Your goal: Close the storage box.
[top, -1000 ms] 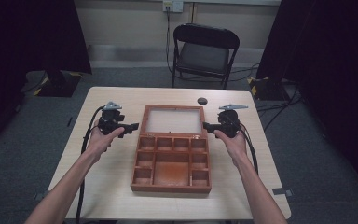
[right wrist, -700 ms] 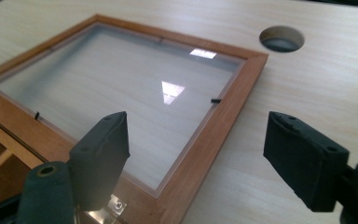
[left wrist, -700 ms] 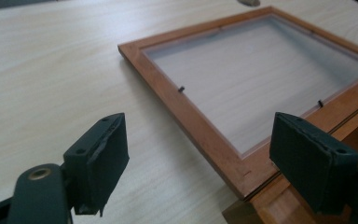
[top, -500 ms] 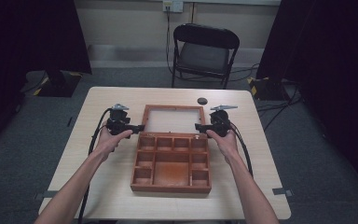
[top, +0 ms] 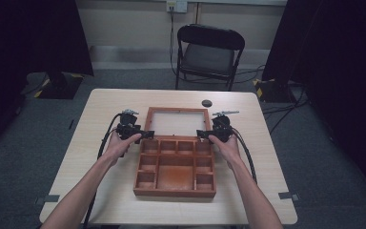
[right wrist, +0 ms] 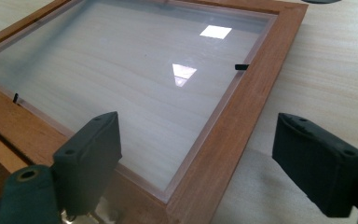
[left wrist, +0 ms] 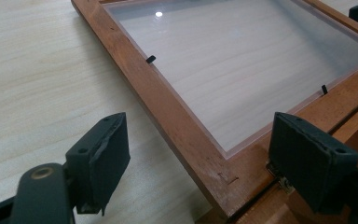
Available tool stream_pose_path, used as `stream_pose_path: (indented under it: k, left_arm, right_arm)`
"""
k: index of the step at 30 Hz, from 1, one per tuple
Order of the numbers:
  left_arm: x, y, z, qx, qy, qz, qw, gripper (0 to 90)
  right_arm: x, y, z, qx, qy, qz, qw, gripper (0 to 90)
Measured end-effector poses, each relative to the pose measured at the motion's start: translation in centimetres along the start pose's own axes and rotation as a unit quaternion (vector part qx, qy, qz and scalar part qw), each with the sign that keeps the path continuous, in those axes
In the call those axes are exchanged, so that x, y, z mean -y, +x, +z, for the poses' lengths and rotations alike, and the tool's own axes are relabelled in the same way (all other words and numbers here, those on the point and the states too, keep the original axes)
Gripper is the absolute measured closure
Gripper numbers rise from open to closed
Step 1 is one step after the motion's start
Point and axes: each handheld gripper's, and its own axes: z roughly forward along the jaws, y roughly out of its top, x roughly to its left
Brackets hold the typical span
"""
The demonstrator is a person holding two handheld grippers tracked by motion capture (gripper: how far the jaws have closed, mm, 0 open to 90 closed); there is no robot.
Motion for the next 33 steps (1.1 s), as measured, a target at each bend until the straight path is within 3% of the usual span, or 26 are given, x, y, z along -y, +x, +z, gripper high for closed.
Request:
stream_pose_path:
  k: [1,3,7,8,12,14,17,18,19,21,22,25,28,33]
  left_arm:
    - [0.0,0.0,0.0,0.0,0.0,0.0,1.0,19.6]
    - [0.1,0.1,0.0,0.001,-0.001,-0.006,1.0,18.4]
    - [0.2,0.2,0.0,0.004,-0.003,-0.006,1.0,17.8]
    - [0.4,0.2,0.0,0.002,-0.007,-0.009,0.9999,17.2]
    - [0.3,0.4,0.2,0.003,-0.006,-0.01,0.9999,15.1]
    - [0.0,0.4,0.2,0.003,0.007,-0.018,0.9998,14.9]
    - [0.0,0.5,0.2,0.007,0.009,-0.017,0.9998,14.8]
    - [0.1,1.0,0.4,0.023,0.012,-0.036,0.999,14.4]
    - [0.1,1.0,0.4,0.023,0.012,-0.036,0.999,14.0]
    - [0.4,1.5,0.7,0.034,0.012,-0.061,0.9975,10.6]
    - [0.4,1.5,0.7,0.031,0.012,-0.059,0.9977,8.9]
    - [0.4,1.4,0.8,0.035,0.011,-0.055,0.9978,8.4]
    - [0.5,1.3,1.2,0.051,0.011,-0.067,0.9964,8.4]
    - [0.5,1.4,1.2,0.053,0.01,-0.067,0.9963,7.8]
  right_arm:
    - [0.0,0.0,0.0,0.0,0.0,0.0,1.0,13.8]
    - [0.3,-0.4,0.1,-0.014,0.0,0.026,0.9996,13.8]
    - [0.4,-0.5,0.2,-0.023,-0.002,0.042,0.9989,13.8]
    - [0.6,-0.4,0.5,-0.041,-0.002,0.052,0.9978,13.8]
    - [0.6,-0.1,0.9,-0.041,-0.002,0.056,0.9976,9.6]
    - [0.8,-0.1,1.2,-0.056,-0.004,0.072,0.9959,10.2]
    - [0.8,-0.2,1.3,-0.059,-0.003,0.076,0.9954,10.2]
    - [0.8,-0.2,1.3,-0.063,-0.004,0.079,0.9949,10.2]
    - [0.8,-0.2,1.3,-0.063,-0.004,0.079,0.9949,10.2]
    - [1.0,-0.2,1.7,-0.082,-0.003,0.096,0.9921,9.9]
    - [1.0,-0.2,1.8,-0.085,-0.004,0.098,0.9915,9.3]
    - [0.9,0.0,1.8,-0.079,-0.002,0.095,0.9923,8.9]
    - [0.9,-0.1,1.7,-0.079,0.0,0.092,0.9926,9.6]
    - [0.9,0.0,1.6,-0.074,-0.007,0.087,0.9935,9.9]
